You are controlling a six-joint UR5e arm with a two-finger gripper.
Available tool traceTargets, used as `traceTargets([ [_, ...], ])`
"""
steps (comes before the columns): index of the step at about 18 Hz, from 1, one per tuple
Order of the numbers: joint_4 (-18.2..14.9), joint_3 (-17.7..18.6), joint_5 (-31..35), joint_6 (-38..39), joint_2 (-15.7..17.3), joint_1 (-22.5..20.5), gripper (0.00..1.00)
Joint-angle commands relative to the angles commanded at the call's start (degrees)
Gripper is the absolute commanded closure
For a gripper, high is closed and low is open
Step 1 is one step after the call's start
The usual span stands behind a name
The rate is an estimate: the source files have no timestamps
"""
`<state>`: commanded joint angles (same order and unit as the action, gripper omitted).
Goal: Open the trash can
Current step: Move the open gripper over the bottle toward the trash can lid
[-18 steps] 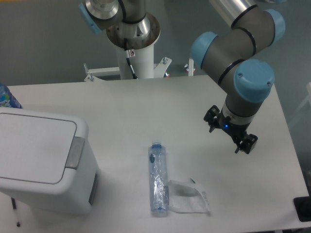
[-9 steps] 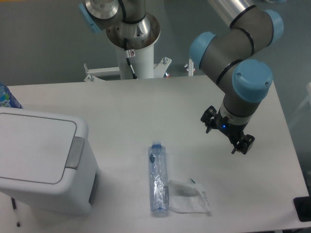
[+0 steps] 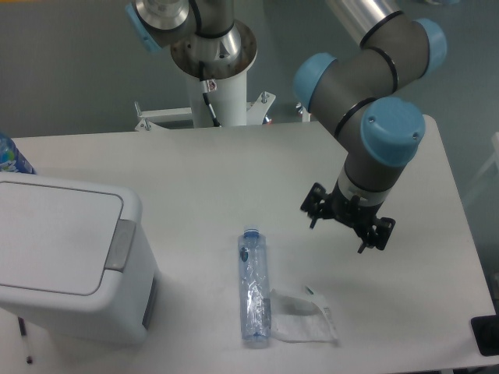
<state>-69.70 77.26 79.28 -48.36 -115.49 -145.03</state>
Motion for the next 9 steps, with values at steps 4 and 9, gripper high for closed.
traceTargets([
  [4,-0.3,-3.8,-5.3,9.0,0.4,3.2,0.00],
  [9,-0.1,-5.3,-13.1,15.0,2.5,5.6,0.00],
])
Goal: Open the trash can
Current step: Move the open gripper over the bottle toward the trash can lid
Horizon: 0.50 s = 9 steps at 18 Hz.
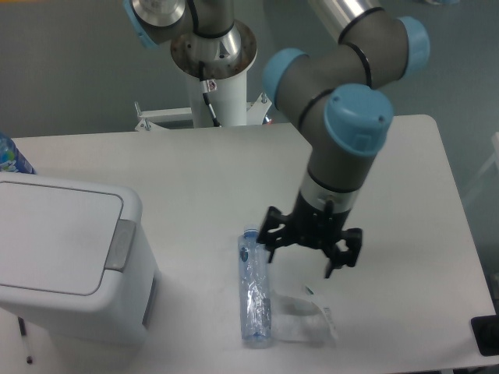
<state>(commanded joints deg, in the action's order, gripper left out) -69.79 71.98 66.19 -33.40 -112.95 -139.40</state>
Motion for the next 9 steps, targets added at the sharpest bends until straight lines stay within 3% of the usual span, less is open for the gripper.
traceTargets([
  [5,0.0,-0.2,-7.5,2.2,1.5,0.6,0.00],
  [9,0.0,-0.2,-9.0,3.1,1.6,2.7,0.00],
])
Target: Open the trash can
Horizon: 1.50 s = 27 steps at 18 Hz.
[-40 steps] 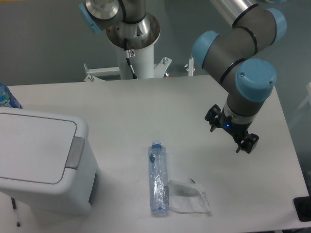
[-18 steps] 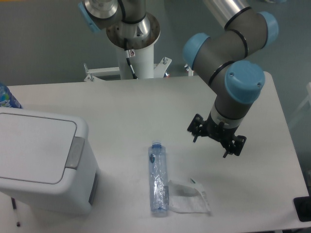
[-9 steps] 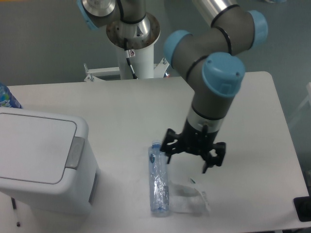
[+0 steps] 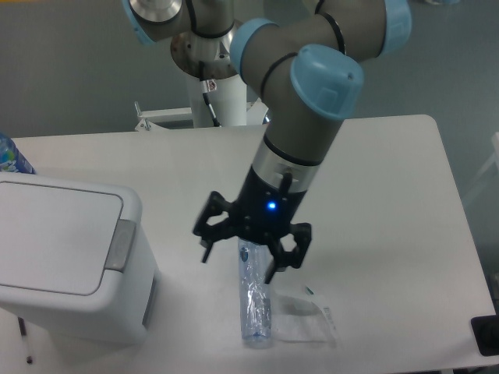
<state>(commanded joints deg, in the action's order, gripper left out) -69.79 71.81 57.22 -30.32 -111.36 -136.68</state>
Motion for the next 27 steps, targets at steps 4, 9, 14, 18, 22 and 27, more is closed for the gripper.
traceTargets([
  [4,0.0,0.3,0.1,1.7,0.1,0.3,0.00],
  [9,-0.1,0.4,0.0,3.2,1.4,1.2,0.00],
  [14,0.2,4.1,0.5,4.1,3.4,3.4,0.00],
  [18,0.1,4.4,0.7,4.6,3.9,3.9,0.00],
  [22,0.1,4.6,0.8,5.8,4.1,4.0,0.00],
  [27,1.8,4.5,0.8,8.3,3.4,5.1,0.00],
])
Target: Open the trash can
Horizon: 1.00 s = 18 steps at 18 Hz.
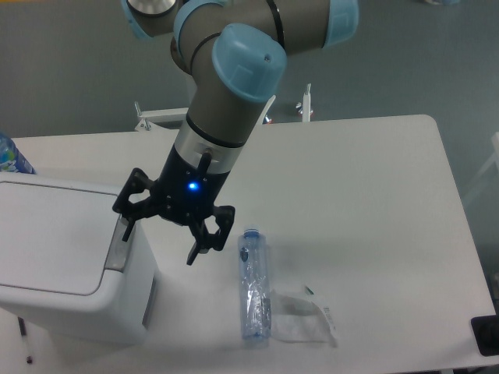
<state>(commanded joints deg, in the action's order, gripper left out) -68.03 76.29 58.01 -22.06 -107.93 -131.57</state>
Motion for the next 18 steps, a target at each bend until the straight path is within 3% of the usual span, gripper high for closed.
traceTargets([
  [18,0.8,0.7,0.7,-0.1,-0.7,0.0,0.00],
])
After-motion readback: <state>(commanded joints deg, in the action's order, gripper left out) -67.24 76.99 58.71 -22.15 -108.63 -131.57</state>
